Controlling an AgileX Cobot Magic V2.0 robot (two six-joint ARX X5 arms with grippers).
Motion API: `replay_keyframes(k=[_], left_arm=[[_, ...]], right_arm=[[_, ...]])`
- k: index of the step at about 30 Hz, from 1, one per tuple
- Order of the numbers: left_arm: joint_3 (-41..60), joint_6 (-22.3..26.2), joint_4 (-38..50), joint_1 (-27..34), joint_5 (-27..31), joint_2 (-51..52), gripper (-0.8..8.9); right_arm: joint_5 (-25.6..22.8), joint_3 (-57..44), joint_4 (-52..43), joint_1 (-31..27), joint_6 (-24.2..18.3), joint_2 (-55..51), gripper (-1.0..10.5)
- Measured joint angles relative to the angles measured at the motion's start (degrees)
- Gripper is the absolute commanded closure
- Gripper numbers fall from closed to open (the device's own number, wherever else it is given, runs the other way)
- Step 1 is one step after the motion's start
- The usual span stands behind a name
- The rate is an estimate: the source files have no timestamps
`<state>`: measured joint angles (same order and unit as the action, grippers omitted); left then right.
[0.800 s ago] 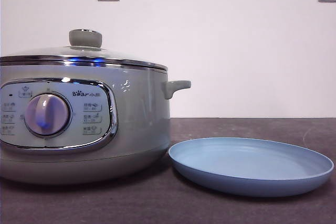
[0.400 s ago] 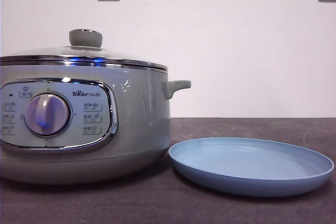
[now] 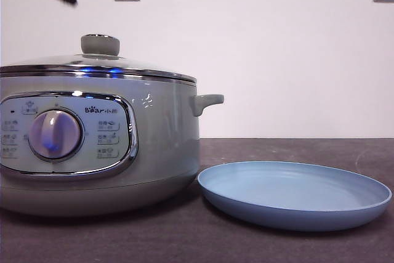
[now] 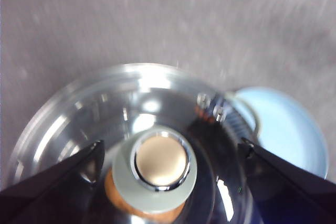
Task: Take the potato out from the steamer,put the potato on the plate,close the lid
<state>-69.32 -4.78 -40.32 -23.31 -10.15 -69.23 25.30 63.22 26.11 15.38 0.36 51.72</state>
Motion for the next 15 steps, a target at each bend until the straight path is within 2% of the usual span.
replay_keyframes(k=[11, 15], left_arm=[[0.0, 1.4, -1.75, -2.01, 5.31, -7.08, 3.87], [0.0, 2.16, -1.81, -1.99, 5.9, -7.43, 5.13]], right_arm=[[0.02, 0.0, 0.0, 0.02, 0.0, -0.31, 5.1], [0.02, 0.0, 0.0, 0.02, 0.0, -0.31, 5.1]])
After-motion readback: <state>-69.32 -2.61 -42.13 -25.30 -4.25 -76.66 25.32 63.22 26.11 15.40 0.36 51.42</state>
